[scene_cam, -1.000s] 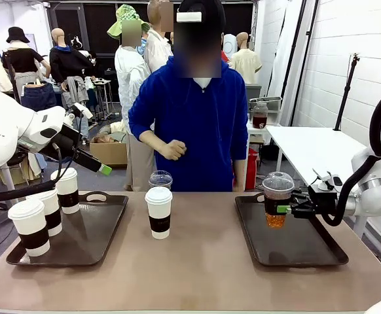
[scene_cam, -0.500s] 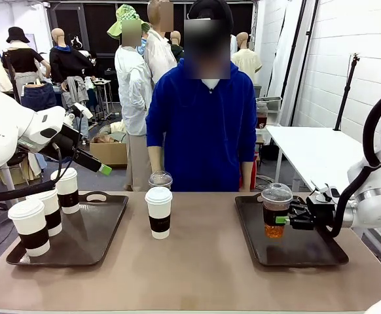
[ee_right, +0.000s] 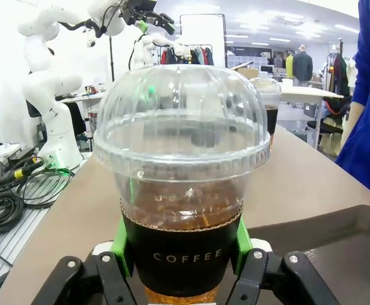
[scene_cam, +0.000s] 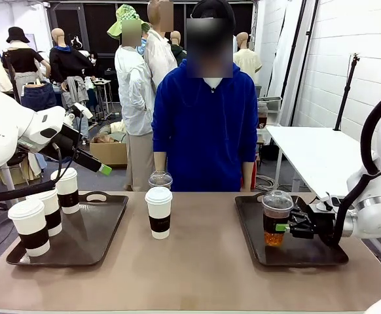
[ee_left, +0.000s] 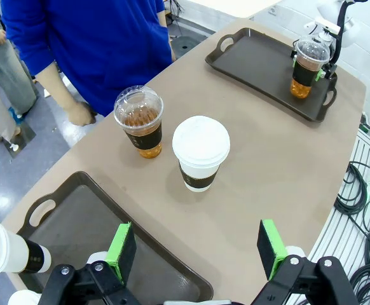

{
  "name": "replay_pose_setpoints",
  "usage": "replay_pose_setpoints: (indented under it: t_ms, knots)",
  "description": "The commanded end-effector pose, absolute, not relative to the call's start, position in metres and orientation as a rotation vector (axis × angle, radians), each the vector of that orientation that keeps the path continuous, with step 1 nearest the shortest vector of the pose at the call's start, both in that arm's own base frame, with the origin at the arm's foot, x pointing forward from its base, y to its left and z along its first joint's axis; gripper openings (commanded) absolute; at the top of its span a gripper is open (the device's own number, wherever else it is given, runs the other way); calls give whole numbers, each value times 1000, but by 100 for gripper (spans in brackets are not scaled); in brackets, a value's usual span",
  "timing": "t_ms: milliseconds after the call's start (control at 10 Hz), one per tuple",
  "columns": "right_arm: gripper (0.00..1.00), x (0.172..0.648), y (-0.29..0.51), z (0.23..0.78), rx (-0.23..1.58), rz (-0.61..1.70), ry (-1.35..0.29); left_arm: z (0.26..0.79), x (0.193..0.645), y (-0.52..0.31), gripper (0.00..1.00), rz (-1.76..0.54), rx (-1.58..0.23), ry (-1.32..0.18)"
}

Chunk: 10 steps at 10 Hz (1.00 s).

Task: Distribute the coffee onto the tray.
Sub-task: Pick up one iced Americano and place it on the right Handle tray.

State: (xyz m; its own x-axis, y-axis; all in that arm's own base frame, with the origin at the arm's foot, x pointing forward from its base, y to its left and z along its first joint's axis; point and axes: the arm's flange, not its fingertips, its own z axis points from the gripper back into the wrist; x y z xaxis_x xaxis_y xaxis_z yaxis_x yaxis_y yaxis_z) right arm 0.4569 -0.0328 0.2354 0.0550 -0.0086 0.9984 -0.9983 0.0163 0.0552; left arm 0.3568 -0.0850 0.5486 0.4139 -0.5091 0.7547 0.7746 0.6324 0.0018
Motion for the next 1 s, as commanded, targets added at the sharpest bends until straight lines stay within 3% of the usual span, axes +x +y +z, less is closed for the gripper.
replay_pose_setpoints:
  t_ms: [0, 900]
  knots:
    - [69, 443, -33, 234, 1283, 1143, -1222, 547, 357, -84, 100, -829, -393, -799]
    - [69, 445, -28, 214, 1281, 1171, -1191, 547, 357, -84, 100, -829, -393, -799]
